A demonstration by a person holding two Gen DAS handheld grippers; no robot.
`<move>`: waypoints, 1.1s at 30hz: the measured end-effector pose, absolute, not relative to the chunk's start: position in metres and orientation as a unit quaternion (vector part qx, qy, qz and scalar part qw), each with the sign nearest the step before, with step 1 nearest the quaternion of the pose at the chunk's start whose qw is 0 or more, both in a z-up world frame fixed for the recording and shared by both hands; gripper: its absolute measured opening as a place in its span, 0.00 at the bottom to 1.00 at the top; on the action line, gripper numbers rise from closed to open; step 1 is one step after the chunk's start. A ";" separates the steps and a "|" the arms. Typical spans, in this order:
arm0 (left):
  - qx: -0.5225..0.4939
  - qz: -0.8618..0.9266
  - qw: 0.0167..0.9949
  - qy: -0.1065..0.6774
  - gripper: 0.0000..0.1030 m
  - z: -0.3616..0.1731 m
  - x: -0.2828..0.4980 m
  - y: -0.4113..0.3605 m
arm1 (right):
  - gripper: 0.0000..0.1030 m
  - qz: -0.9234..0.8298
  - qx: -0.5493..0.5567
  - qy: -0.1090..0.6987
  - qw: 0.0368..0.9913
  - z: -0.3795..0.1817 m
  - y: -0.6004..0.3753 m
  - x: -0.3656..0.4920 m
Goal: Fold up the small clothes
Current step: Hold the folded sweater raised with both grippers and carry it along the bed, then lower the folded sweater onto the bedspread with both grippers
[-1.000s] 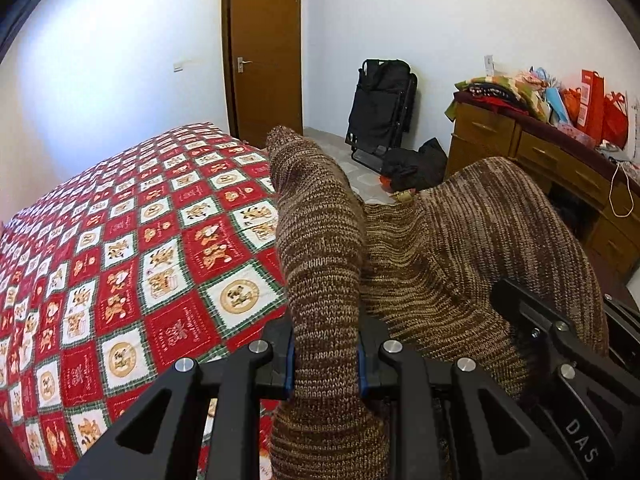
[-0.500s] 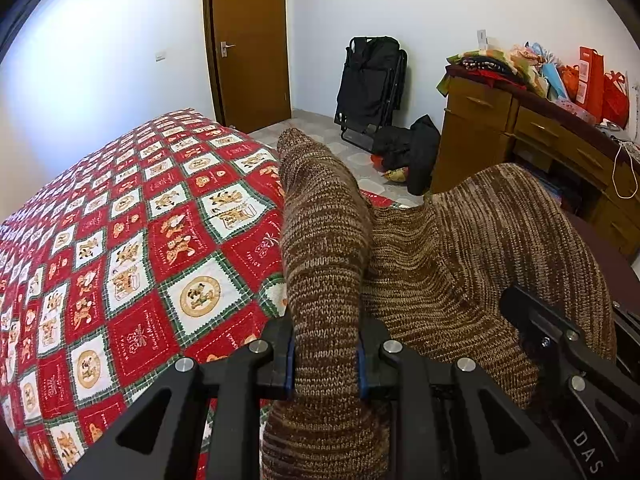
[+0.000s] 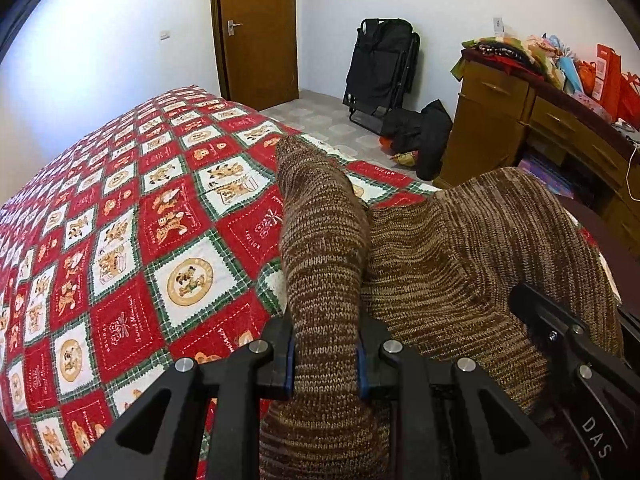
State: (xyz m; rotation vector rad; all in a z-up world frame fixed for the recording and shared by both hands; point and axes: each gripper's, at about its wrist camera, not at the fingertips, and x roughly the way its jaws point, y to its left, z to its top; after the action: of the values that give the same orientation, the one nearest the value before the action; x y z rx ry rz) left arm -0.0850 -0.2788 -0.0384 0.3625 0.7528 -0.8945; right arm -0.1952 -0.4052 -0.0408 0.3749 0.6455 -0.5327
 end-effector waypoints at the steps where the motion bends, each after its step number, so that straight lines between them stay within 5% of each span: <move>1: 0.169 -0.418 0.819 0.355 0.22 -0.040 -0.084 -0.280 | 0.24 -0.256 0.180 0.312 0.897 -0.041 -0.406 -0.195; 21: 0.137 -0.399 0.812 0.403 0.23 -0.064 -0.063 -0.284 | 0.25 -0.205 0.248 0.328 0.888 -0.058 -0.438 -0.184; 27: 0.162 -0.402 0.813 0.388 0.29 -0.067 -0.067 -0.284 | 0.26 -0.199 0.267 0.336 0.881 -0.059 -0.438 -0.186; 31: 0.135 -0.404 0.808 0.407 0.52 -0.063 -0.057 -0.269 | 0.31 -0.207 0.252 0.335 0.884 -0.055 -0.432 -0.193; 33: 0.109 -0.413 0.797 0.427 0.53 -0.062 -0.051 -0.256 | 0.40 -0.210 0.241 0.337 0.885 -0.052 -0.427 -0.201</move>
State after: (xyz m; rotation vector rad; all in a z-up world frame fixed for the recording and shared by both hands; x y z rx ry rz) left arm -0.0514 -0.2558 -0.0623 0.2336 0.9164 -0.8873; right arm -0.2012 -0.4271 -0.0523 0.5020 0.7012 -0.4368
